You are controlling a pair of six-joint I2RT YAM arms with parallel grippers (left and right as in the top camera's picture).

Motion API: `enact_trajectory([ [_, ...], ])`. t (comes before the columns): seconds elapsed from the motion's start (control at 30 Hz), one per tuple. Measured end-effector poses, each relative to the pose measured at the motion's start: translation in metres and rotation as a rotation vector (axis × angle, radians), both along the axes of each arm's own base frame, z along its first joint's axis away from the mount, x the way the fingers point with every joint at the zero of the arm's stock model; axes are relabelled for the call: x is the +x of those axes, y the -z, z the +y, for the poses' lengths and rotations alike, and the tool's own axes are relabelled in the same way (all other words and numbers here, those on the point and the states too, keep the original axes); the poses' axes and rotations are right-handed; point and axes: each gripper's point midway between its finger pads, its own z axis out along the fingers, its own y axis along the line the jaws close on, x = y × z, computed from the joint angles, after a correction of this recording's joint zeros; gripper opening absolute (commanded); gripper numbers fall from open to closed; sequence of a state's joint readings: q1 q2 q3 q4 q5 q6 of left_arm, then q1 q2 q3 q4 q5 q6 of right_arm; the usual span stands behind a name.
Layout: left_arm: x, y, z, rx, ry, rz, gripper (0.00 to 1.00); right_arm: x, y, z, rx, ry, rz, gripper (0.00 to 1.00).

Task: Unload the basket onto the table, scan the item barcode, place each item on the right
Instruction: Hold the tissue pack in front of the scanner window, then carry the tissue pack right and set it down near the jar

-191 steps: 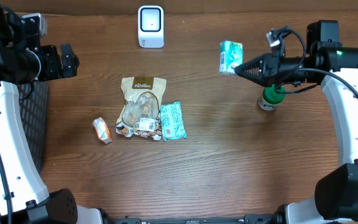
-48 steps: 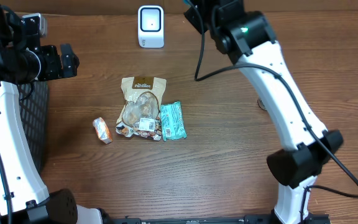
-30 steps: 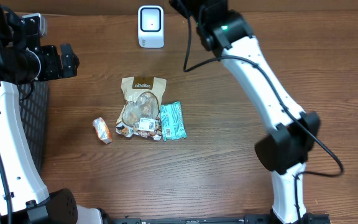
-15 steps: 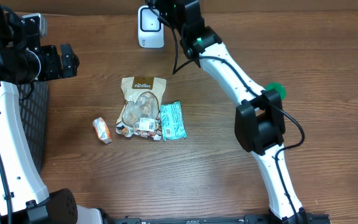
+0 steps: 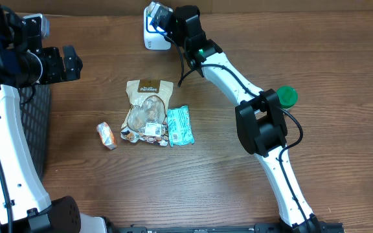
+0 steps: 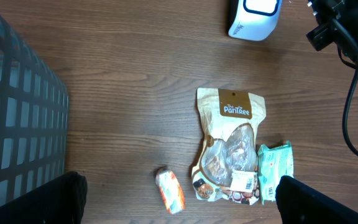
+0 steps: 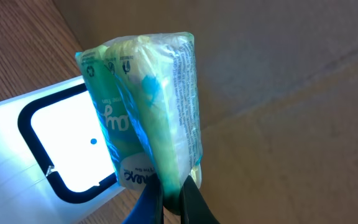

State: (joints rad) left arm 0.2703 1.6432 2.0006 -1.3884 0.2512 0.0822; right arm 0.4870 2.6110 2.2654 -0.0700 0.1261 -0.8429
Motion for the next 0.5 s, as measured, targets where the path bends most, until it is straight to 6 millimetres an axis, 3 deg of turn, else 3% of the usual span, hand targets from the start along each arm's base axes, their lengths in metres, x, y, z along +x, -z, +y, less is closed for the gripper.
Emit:
enact_trajectory([
  [0.17, 0.000, 0.000, 0.000, 0.000, 0.000, 0.000, 1.00, -0.003, 0.007, 0.000, -0.003, 0.003, 0.031, 0.04],
  [0.33, 0.000, 0.000, 0.000, 0.000, 0.000, 0.000, 1.00, -0.012, 0.008, 0.003, 0.107, 0.030, 0.127, 0.04],
  [0.4, 0.000, 0.000, 0.000, 0.000, 0.000, 0.000, 0.99, -0.019, -0.002, 0.003, 0.161, 0.043, 0.175, 0.04],
  [0.5, 0.000, 0.000, 0.000, 0.000, 0.000, 0.000, 0.99, -0.036, -0.045, -0.004, 0.271, 0.086, 0.246, 0.04],
])
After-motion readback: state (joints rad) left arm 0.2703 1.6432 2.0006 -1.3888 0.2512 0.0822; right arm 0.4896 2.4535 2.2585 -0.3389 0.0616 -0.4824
